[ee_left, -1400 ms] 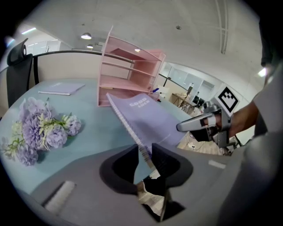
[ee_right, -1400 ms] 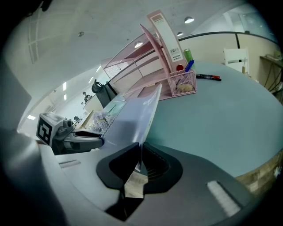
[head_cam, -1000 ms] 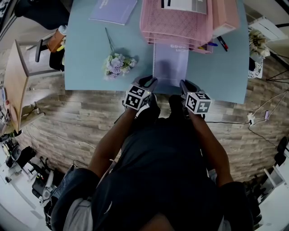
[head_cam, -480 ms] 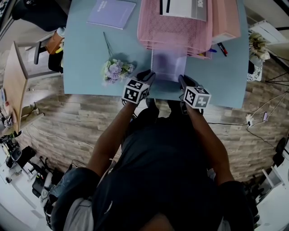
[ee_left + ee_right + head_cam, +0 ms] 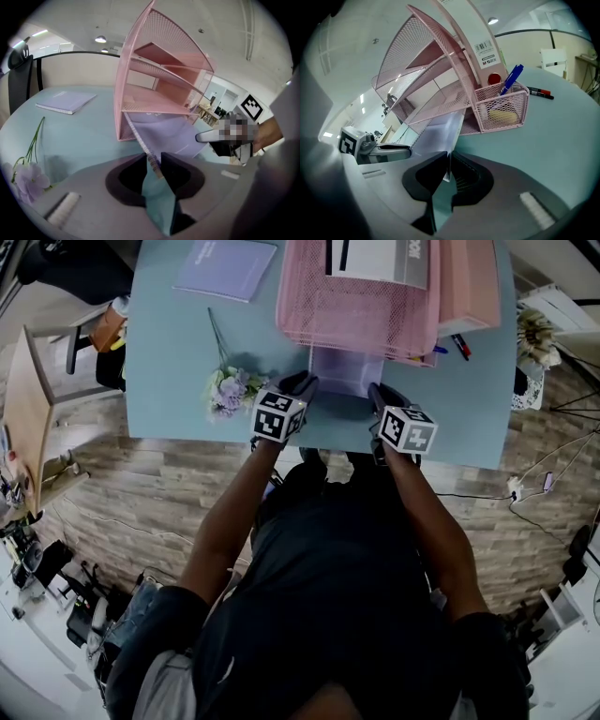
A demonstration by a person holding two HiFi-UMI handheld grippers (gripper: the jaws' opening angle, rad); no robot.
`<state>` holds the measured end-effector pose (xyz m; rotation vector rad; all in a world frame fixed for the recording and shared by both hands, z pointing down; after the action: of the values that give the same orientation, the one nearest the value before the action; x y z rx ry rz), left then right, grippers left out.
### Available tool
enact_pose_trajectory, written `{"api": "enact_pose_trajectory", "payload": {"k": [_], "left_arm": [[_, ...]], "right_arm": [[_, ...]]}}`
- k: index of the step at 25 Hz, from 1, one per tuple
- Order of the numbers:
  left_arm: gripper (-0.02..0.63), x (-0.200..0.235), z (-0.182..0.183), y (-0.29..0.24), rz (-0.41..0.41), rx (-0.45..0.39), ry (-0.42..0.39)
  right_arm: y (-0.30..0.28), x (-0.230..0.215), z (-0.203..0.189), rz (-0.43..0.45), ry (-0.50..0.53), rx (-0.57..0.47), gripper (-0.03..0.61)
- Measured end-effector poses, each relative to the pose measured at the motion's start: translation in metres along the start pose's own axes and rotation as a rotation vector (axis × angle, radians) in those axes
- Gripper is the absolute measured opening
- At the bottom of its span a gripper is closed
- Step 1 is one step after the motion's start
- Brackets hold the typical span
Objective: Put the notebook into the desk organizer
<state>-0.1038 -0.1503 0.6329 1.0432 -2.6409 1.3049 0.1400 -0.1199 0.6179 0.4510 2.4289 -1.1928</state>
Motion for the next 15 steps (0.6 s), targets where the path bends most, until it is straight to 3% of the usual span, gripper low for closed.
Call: {"api": "enact_pose_trajectory", "payload": {"k": [15], "left_arm": [[0.147, 0.021, 0.032, -0.025, 0.089, -0.028, 0.025]], "right_arm": [[-0.029, -0.013, 0.03, -0.036, -0.065, -0.054, 0.034]]}}
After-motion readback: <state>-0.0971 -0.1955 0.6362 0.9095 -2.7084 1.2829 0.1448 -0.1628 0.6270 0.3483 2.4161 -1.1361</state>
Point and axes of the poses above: the fingertips, and each gripper's own axes: y backward along the fingers, x to its left, z out of its top, the point moved 9 cm from there along y, backward along the fingers
